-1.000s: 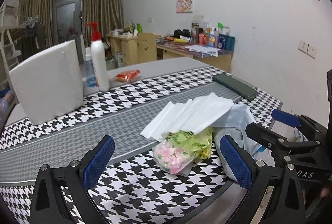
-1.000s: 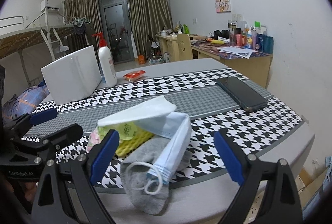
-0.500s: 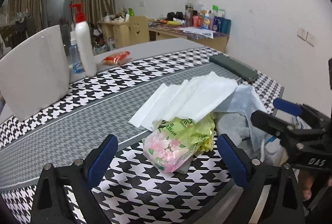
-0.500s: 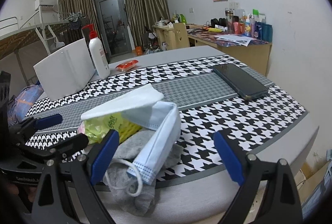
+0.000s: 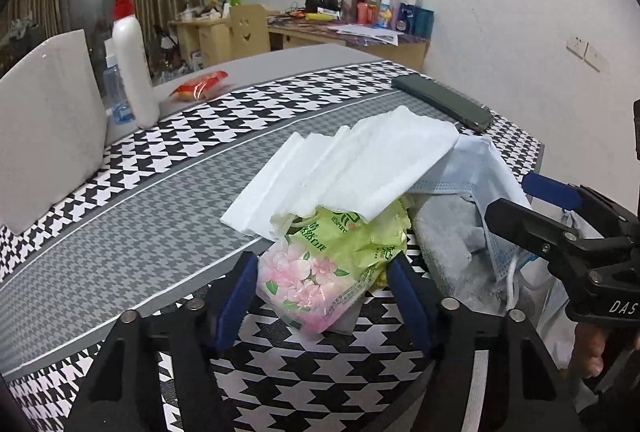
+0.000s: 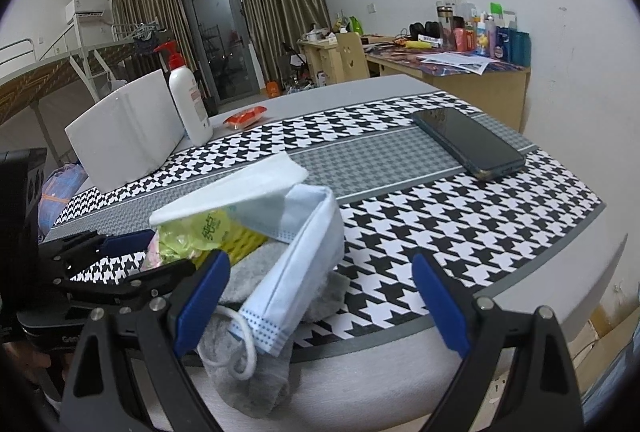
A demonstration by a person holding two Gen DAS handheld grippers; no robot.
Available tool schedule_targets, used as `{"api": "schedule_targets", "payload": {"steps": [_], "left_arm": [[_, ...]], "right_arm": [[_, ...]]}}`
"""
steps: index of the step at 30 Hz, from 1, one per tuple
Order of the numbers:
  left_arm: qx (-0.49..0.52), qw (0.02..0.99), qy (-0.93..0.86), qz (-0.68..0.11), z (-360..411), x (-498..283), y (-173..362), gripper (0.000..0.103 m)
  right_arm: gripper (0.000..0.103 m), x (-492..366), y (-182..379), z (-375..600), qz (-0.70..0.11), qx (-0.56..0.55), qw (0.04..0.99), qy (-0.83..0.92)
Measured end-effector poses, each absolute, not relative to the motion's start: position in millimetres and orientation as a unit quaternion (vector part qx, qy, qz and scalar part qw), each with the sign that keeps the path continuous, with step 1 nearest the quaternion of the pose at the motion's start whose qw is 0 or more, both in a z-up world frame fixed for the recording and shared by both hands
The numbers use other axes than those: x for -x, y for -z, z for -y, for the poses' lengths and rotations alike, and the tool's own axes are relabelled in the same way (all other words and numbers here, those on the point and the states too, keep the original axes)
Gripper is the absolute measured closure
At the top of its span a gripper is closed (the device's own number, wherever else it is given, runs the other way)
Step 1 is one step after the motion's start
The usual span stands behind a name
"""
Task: Organize soft objects
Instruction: 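Move the left tool to the green snack bag while the right tool approaches the blue mask, then close the left tool on the snack bag while the right tool grasps the blue mask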
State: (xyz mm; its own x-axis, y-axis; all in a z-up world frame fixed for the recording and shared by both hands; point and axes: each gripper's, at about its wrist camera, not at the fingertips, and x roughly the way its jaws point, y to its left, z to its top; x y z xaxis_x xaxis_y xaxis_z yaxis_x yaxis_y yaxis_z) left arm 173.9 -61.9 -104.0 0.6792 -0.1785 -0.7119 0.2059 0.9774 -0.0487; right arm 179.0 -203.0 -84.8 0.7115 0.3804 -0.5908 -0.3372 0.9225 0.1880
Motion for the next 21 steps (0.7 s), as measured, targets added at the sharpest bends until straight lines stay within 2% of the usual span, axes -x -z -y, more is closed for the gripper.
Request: {"api": "schedule_targets", "payload": {"steps": [4, 8, 11, 17, 19, 21], "left_arm": [[-0.011, 0.916, 0.112, -0.385, 60, -173, 103, 0.055], [-0.004, 0.918, 0.118, -0.38, 57, -171, 100, 0.058], [0.003, 0.921, 0.123, -0.368, 55, -165, 94, 0.059], [0.0, 0.927, 0.128, -0.353, 54, -153, 86, 0.059], [-0.002, 0.928, 0.129, -0.35, 54, -149, 84, 0.059], [-0.001, 0.928, 0.133, -0.347, 54, -146, 83, 0.059]], "right_arm": [[0.01, -180, 86, 205, -0.329, -0.035, 0.923, -0.195], [0.011, -182, 86, 207, -0.33, -0.037, 0.924, -0.191], [0.016, -183, 86, 207, -0.332, -0.036, 0.923, -0.191], [0.029, -186, 86, 205, -0.339, -0.036, 0.92, -0.193], [0.042, -187, 87, 203, -0.345, -0.033, 0.917, -0.196], [0.047, -187, 89, 201, -0.35, -0.031, 0.916, -0.195]]}}
